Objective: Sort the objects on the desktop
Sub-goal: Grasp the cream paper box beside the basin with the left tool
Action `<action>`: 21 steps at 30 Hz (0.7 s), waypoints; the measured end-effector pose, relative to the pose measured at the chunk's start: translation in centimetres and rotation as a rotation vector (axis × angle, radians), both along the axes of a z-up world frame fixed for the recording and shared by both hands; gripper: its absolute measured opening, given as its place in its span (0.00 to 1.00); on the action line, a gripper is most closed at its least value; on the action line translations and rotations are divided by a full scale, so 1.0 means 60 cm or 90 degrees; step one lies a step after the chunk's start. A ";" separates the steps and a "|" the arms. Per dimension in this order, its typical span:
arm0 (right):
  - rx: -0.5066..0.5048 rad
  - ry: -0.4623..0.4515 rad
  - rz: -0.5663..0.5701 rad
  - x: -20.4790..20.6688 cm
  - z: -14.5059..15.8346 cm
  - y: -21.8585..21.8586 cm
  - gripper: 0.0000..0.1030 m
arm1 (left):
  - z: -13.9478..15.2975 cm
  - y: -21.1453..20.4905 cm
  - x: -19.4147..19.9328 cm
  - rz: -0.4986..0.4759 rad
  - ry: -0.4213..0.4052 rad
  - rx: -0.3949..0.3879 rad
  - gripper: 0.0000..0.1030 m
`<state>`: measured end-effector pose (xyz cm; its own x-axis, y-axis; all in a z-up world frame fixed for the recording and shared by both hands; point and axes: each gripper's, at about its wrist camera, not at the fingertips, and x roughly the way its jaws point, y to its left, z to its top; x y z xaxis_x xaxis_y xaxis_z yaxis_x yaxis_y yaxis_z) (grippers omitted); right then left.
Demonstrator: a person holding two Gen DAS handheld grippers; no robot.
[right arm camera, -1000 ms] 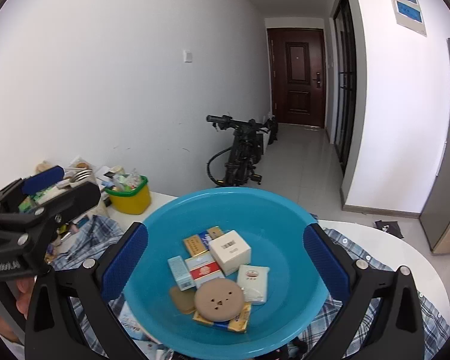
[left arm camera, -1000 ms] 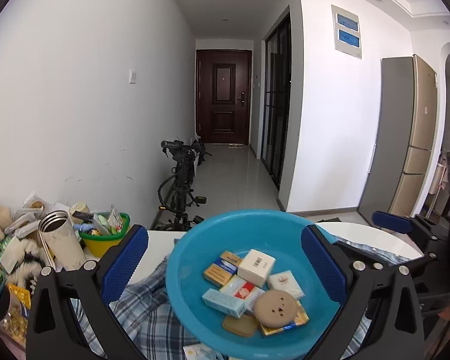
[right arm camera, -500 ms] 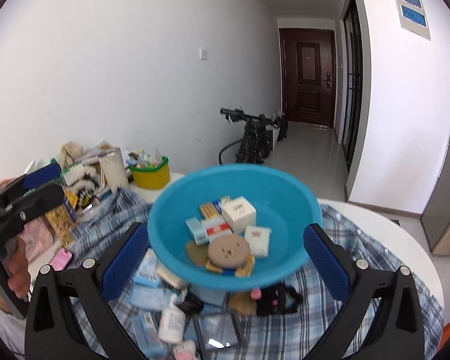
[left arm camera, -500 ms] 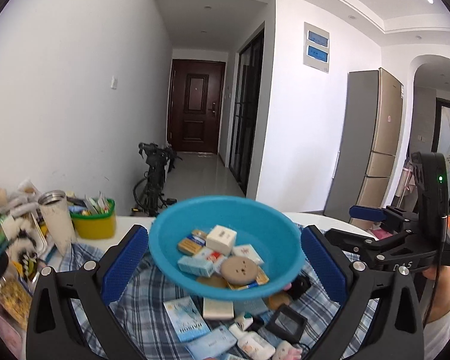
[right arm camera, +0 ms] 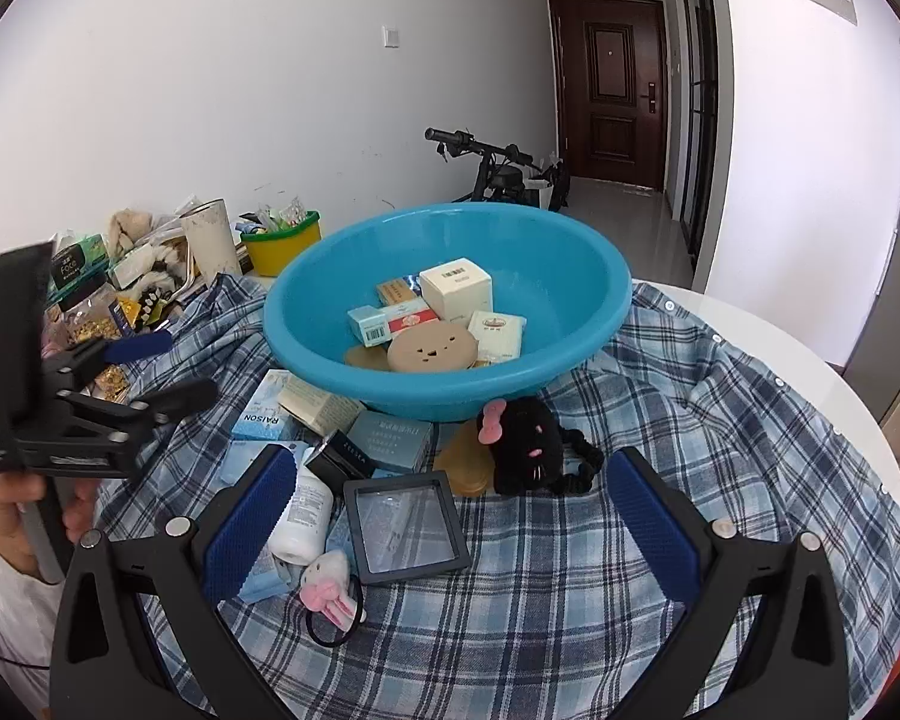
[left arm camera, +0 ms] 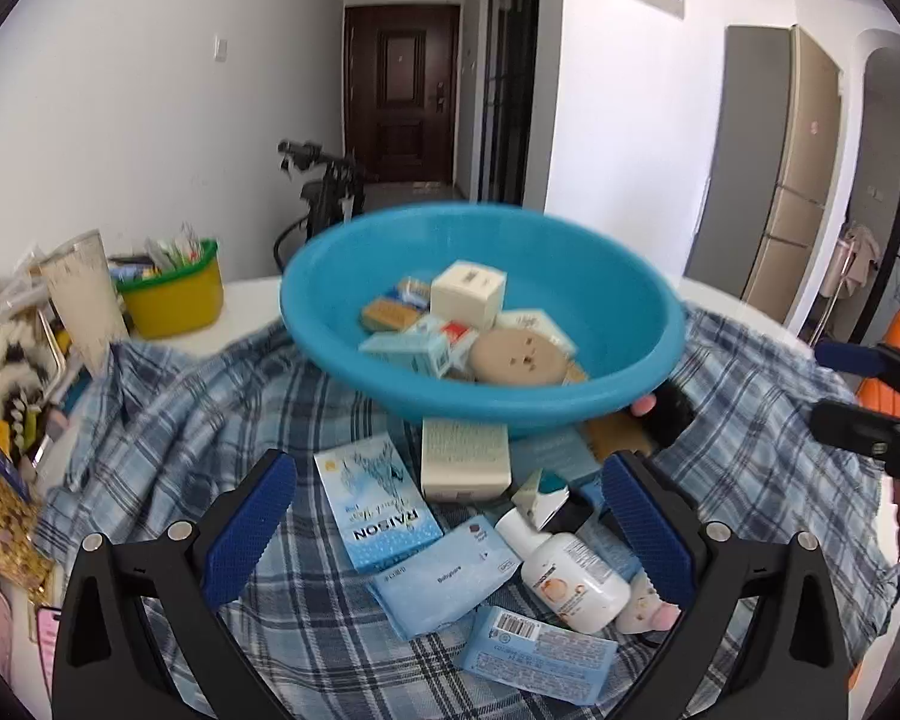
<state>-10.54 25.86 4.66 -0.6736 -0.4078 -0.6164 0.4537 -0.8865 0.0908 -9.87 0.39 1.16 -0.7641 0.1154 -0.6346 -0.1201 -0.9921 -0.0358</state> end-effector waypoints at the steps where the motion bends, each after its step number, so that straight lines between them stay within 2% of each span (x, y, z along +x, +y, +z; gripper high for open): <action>1: 0.000 -0.002 0.001 -0.001 -0.005 -0.001 1.00 | -0.009 0.002 -0.005 0.002 -0.008 -0.001 1.00; 8: 0.013 -0.023 -0.011 -0.009 -0.032 0.015 1.00 | -0.066 0.036 -0.062 -0.008 -0.053 -0.050 1.00; 13: 0.019 -0.035 -0.009 -0.011 -0.047 0.017 1.00 | -0.090 0.041 -0.102 -0.018 -0.085 -0.056 1.00; 16: 0.020 -0.040 -0.008 -0.014 -0.054 0.015 1.00 | -0.096 0.040 -0.116 -0.009 -0.084 -0.064 1.00; 21: 0.023 -0.051 -0.010 -0.020 -0.067 0.016 1.00 | -0.105 0.033 -0.132 0.003 -0.084 -0.046 1.00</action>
